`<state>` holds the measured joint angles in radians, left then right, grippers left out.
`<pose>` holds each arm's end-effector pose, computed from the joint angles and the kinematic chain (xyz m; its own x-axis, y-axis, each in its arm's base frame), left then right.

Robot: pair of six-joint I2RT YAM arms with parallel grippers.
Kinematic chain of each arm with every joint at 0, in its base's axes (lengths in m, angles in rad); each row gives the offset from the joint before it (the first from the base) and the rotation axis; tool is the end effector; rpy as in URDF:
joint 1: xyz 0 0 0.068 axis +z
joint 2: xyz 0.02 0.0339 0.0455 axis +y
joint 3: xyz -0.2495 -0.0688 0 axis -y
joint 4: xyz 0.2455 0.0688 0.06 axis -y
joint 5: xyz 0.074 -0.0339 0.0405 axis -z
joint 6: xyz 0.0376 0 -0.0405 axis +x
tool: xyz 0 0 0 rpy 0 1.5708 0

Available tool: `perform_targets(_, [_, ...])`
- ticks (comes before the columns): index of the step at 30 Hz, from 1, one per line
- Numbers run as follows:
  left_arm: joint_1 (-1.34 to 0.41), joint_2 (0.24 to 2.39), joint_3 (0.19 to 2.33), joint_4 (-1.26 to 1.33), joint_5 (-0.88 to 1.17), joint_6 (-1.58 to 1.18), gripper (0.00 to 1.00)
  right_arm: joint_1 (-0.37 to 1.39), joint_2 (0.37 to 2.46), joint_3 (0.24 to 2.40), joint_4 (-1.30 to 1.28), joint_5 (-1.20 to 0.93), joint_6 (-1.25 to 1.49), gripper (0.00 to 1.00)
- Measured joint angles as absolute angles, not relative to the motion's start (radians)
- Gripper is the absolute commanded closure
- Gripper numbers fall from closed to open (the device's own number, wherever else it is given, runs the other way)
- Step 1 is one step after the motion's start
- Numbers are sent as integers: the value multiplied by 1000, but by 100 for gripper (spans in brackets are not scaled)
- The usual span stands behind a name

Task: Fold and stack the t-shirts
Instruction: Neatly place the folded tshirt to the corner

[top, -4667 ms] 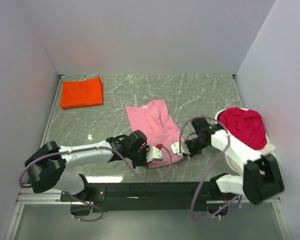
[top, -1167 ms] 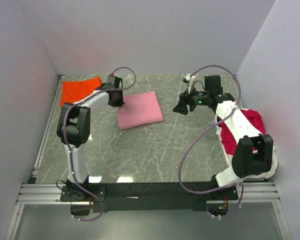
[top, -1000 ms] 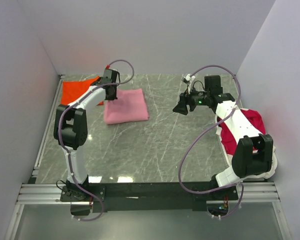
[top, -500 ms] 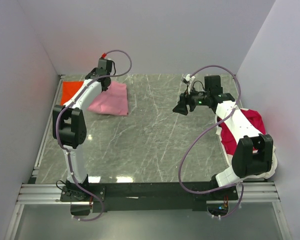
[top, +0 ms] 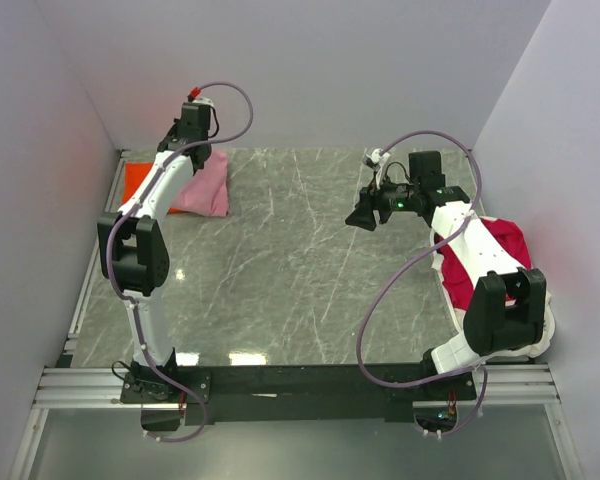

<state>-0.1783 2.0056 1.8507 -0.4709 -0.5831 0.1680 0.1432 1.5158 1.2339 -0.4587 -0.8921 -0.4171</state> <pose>0.4587 -0.0616 0.2995 -0.6170 0.2530 -0.7452 -0.1907 0.8706 0.4535 0.3233 0.0762 0.2861 -0.3439 -0.3065 -0.8876 -0.8723 0.4541 0.1812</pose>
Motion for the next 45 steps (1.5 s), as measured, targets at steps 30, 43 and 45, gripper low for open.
perform_targets(30, [-173,1940,1910,-453,-600,199,100,143,1516,1223,-461,-891,-436,34])
perform_targets(43, [-83,1932,1910,-453,-567,188,100,143,1516,1223,-465,-891,-436,34])
perform_targets(45, [-64,1950,1922,-452,-559,185,100,143,1516,1223,-466,-891,-436,34])
